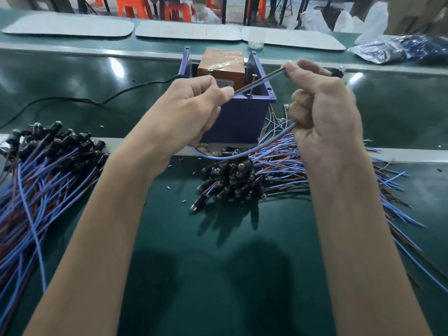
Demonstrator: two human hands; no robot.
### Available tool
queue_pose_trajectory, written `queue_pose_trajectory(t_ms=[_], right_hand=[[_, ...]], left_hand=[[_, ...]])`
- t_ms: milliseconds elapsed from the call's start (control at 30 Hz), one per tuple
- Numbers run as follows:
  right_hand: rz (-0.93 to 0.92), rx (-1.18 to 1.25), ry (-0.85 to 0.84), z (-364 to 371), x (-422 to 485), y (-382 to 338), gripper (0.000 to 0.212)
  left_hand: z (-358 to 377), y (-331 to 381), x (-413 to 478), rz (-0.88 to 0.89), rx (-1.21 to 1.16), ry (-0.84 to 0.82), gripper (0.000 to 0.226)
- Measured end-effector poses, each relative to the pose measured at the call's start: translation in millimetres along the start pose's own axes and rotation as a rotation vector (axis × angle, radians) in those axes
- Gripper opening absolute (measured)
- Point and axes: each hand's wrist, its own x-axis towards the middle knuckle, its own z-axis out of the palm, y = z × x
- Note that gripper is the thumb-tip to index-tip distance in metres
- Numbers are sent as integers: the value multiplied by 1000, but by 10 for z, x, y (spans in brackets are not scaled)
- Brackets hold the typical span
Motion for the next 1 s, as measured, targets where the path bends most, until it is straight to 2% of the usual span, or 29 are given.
queue_pose_trajectory(t_ms=[467, 600, 700, 900, 1000], right_hand=[[11, 97, 54, 7, 1, 15, 21], [35, 36, -6, 0, -16, 1, 21], [74, -80, -96, 51, -52, 42, 7], [87, -70, -161, 54, -25, 58, 11], [81, -173, -171, 0, -7, 48, 31]], left_hand=[[-106, -32, 16, -9, -89, 85, 43], [-54, -10, 39, -2, -201, 187, 38], [54, 6, 69, -3, -294, 173, 29], [238, 24, 78, 65, -397, 181, 15], [296, 42, 76, 71, -441, 236, 18]])
